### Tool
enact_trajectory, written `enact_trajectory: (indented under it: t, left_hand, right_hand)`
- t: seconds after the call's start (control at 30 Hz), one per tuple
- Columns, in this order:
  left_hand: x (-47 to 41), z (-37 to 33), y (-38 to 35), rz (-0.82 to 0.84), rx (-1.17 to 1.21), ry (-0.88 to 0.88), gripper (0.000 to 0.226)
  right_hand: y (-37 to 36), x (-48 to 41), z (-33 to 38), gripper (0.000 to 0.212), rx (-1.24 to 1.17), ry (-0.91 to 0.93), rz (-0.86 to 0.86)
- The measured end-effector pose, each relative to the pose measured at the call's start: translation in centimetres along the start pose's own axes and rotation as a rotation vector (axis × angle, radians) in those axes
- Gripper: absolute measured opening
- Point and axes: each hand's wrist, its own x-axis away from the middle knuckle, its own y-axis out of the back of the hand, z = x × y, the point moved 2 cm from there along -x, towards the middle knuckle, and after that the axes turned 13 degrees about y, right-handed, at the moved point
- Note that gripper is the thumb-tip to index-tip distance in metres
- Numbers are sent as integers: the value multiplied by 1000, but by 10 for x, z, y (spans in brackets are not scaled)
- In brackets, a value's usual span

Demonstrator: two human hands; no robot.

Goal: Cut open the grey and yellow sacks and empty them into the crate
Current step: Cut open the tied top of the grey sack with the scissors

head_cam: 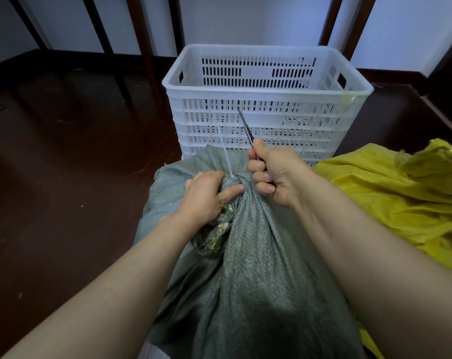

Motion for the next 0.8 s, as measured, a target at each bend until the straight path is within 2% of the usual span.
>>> enact_trajectory:
  t: [0.13, 0.3, 0.4, 0.57, 0.7, 0.77, 0.8]
  left_hand:
    - [0, -2, 2, 4, -19, -1, 48]
    - [1, -5, 5, 23, -28, -13, 46]
    - [3, -7, 7, 31, -42, -23, 48]
    - [10, -7, 10, 43, -27, -3, 49]
    - [7, -15, 18, 43, -75, 21, 59]
    - [5, -25, 27, -1, -124, 36, 62]
    - [7, -33, 35, -68, -96, 13, 56]
  right_hand:
    - [-4, 3, -1, 33, 204, 87, -54]
    - [-2, -1, -11, 36, 571, 199, -23]
    - [9, -4, -30, 34, 692, 250, -43]
    - [19, -8, -44, 35, 625, 225, -42]
    - [22, -9, -42, 37, 595, 296, -94]
    - [22, -10, -40, 38, 529, 302, -126]
    - [21, -9, -39, 39, 504, 295, -141]
